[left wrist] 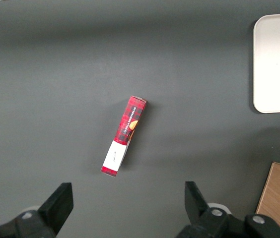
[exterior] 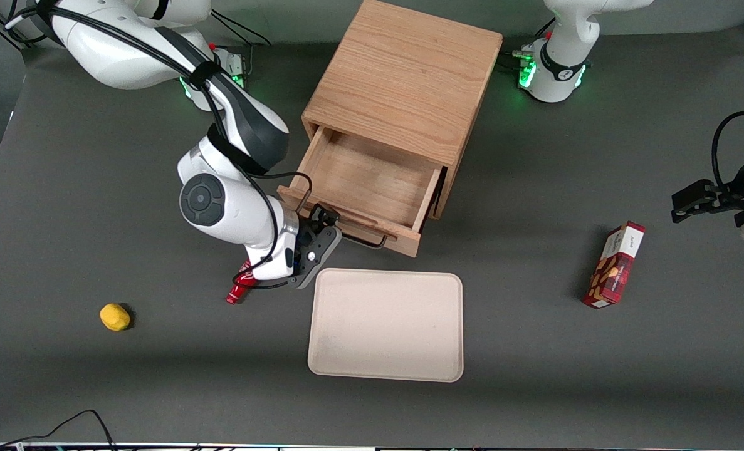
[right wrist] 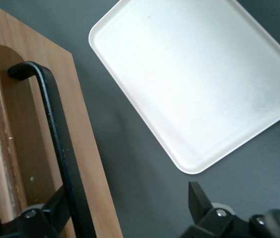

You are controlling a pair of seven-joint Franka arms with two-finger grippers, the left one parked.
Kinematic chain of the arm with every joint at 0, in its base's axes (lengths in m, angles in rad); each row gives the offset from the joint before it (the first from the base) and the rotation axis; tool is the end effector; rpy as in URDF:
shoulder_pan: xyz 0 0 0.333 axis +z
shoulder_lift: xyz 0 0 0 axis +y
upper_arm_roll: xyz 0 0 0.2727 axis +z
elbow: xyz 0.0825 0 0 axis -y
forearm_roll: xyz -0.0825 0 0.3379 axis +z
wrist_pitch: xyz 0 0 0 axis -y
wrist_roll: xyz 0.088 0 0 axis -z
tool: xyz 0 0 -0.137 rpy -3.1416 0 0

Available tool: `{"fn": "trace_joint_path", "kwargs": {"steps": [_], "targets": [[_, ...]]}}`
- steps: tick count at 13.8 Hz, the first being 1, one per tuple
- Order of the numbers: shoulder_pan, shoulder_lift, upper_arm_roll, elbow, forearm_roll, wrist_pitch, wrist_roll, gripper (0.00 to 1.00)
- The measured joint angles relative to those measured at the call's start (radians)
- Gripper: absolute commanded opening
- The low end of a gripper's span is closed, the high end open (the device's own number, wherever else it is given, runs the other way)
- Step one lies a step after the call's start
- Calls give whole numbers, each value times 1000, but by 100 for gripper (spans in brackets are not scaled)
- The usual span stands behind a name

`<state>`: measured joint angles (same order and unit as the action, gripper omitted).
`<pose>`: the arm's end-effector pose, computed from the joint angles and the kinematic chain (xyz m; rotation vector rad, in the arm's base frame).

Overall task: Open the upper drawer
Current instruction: 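Pull the handle with the right gripper, sliding the upper drawer out, then keep pulling the drawer handle outward with the right gripper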

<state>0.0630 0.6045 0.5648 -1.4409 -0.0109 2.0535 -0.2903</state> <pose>0.5595 0.3336 0.3421 -2.5956 -1.1365 -0.0657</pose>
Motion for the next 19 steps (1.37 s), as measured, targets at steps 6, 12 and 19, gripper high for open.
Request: {"fn": "trace_joint_path", "kwargs": {"steps": [6, 12, 19], "targets": [[1, 0, -29, 15, 0, 31, -4, 100], [1, 0, -60, 20, 0, 92, -30, 100], [-12, -16, -67, 70, 6, 110, -22, 100]]}}
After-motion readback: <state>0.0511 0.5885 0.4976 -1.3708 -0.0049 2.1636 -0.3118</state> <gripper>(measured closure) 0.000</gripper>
